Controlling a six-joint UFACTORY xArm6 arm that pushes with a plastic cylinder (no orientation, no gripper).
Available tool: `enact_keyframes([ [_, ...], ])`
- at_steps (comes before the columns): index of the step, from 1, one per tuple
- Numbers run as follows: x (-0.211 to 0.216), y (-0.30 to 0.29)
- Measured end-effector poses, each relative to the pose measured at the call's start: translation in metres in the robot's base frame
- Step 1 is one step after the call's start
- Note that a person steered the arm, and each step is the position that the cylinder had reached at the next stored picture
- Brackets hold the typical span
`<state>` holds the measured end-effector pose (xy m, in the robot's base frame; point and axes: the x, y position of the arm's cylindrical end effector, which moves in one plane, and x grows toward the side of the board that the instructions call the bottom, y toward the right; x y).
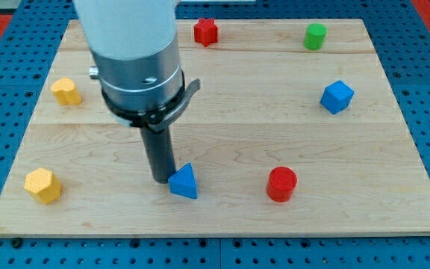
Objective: Move the arm towards the bottom left corner of the board
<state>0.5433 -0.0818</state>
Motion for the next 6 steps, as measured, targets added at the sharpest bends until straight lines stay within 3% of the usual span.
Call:
enact_keyframes([
  [1, 0.003, 0.001],
  [2, 0.013, 0.079],
  [3, 0.017, 0.09],
  [6, 0.058, -0.22],
])
